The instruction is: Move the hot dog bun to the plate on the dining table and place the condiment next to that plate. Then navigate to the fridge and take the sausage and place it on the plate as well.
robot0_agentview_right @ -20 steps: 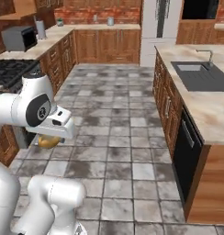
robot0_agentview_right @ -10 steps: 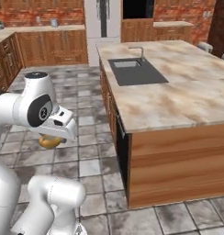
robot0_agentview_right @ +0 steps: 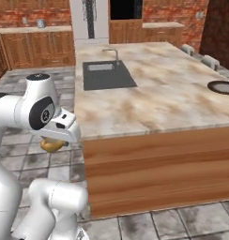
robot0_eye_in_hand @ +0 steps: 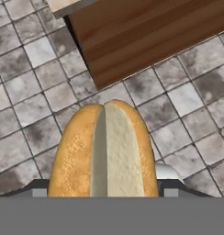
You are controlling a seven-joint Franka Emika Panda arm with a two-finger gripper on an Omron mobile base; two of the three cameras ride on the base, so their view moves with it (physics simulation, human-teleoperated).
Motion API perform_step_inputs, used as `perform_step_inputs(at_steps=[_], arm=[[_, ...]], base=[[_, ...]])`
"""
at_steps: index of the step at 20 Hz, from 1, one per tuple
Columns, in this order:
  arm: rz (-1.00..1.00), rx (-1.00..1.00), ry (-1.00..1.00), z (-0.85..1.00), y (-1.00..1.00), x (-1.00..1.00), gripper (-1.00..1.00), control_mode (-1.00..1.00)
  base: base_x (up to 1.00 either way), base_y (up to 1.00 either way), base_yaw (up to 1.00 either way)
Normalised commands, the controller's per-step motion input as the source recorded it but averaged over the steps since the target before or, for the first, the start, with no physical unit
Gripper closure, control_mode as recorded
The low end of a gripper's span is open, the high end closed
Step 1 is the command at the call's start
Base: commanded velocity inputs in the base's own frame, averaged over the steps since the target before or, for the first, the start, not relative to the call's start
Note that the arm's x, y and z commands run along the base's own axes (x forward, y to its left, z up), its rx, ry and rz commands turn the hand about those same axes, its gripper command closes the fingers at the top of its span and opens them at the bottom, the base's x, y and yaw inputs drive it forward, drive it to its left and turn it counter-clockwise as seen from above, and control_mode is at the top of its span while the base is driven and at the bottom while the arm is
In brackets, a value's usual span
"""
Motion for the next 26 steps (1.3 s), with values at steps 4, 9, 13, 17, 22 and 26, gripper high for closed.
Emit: perform_step_inputs(at_steps=[4, 9, 13, 17, 22, 26], arm=[[0.00, 0.00, 0.00, 0.00, 0.00, 0.00, 1.00, 1.00], [0.00, 0.00, 0.00, 0.00, 0.00, 0.00, 1.00, 1.00], [0.00, 0.00, 0.00, 0.00, 0.00, 0.00, 1.00, 1.00], [0.00, 0.00, 0.00, 0.00, 0.00, 0.00, 1.00, 1.00], [0.00, 0.00, 0.00, 0.00, 0.00, 0.00, 1.00, 1.00], [0.00, 0.00, 0.00, 0.00, 0.00, 0.00, 1.00, 1.00]], base=[[0.41, -1.00, 0.09], [0.40, -1.00, 0.09], [0.36, -1.00, 0.12], [0.34, -1.00, 0.11], [0.34, -1.00, 0.10], [0.34, -1.00, 0.12]])
